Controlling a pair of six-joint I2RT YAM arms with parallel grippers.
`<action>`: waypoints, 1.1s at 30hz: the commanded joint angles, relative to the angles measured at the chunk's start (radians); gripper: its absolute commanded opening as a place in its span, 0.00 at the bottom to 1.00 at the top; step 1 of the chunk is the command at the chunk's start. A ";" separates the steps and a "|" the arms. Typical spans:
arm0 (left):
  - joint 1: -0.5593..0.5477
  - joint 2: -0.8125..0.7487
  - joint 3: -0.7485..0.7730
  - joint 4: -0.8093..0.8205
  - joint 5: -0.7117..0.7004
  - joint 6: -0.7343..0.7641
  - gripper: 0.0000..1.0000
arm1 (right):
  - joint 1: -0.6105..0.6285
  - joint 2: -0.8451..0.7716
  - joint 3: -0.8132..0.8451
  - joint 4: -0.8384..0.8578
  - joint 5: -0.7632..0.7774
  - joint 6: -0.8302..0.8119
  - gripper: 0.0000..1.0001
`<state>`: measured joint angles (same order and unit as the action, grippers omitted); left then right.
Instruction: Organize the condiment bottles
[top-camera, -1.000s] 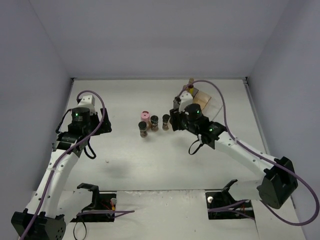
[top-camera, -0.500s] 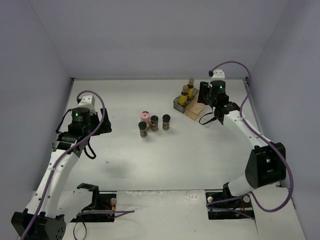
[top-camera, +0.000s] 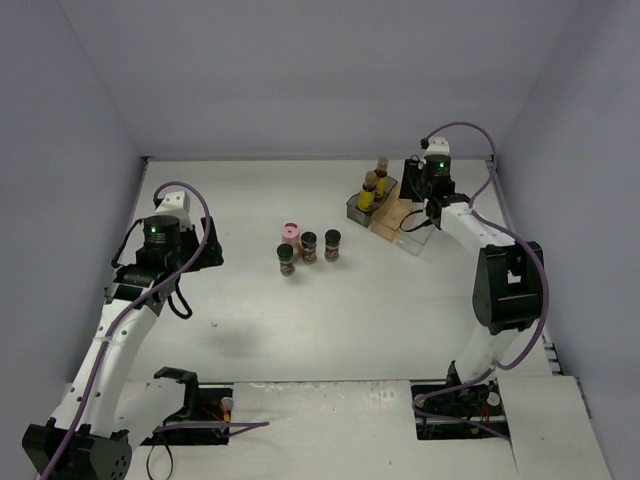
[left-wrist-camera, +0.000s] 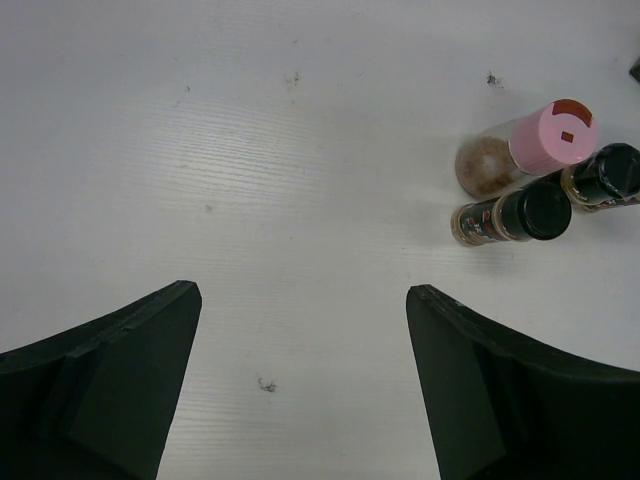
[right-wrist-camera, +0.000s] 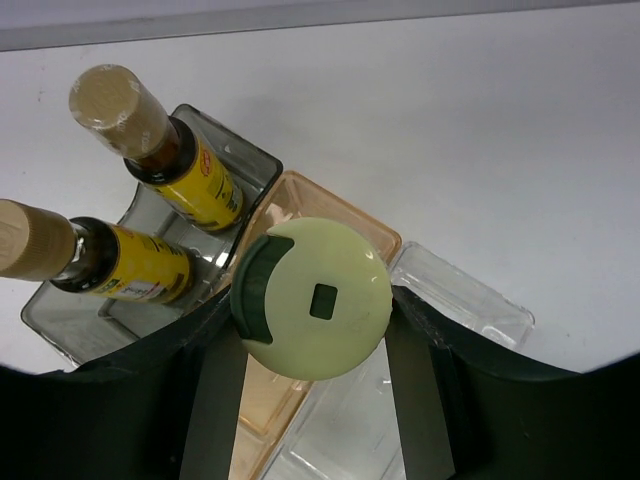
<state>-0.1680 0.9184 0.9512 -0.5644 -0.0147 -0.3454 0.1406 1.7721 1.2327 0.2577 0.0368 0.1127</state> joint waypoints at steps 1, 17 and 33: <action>0.010 -0.001 0.020 0.038 0.010 -0.009 0.85 | 0.001 0.004 0.062 0.115 -0.028 -0.022 0.03; 0.009 -0.001 0.018 0.038 0.005 -0.009 0.85 | 0.001 0.139 0.042 0.212 -0.092 -0.024 0.12; 0.012 -0.009 0.020 0.038 0.005 -0.009 0.86 | 0.046 -0.173 -0.029 0.129 -0.132 -0.053 0.83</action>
<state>-0.1665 0.9184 0.9512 -0.5648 -0.0147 -0.3454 0.1589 1.7481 1.1900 0.3511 -0.0689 0.0765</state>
